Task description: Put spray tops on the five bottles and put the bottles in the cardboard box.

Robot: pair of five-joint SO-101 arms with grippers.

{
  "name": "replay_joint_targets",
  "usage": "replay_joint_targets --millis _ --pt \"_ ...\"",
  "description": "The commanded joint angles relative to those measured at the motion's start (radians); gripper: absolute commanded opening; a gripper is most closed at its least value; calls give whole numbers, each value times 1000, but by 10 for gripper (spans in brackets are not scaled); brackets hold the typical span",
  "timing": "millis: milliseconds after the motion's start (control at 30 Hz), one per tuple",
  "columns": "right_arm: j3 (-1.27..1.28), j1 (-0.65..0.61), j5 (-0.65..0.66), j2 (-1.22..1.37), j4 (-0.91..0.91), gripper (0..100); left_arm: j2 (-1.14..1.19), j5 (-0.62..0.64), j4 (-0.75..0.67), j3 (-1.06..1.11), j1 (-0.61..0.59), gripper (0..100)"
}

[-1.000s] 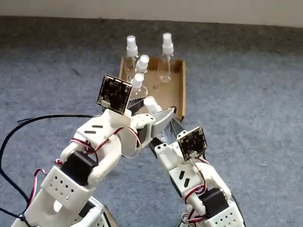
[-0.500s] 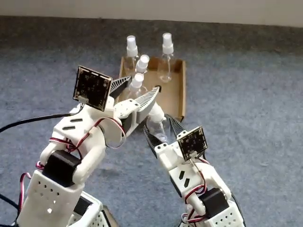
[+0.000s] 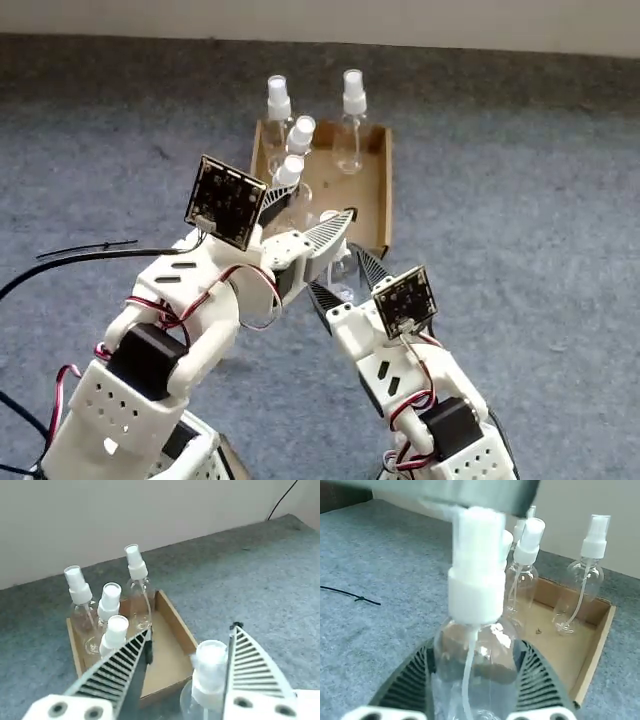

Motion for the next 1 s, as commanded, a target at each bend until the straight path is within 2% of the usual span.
replay_joint_targets --millis 0,200,333,467,567,700,833,967 --pt "-10 1 -5 -12 1 4 4 -11 -60 -2 48 224" --pt "-10 1 -5 -12 1 4 -5 -11 -60 -12 28 224" --pt "-10 1 -5 -12 1 4 -27 -11 -57 -102 -12 224" --pt "-18 8 -5 -12 -1 4 -91 -11 32 -194 -70 224" --pt "-18 94 -5 -12 -42 4 -174 -9 140 -220 -189 224" --pt "-38 180 -5 -1 -163 4 -277 -11 292 -185 -447 224" --pt "-140 180 -2 10 -165 4 -343 -8 278 1 -705 224" --pt "-277 183 -2 173 -211 4 -358 -3 175 232 -782 224"
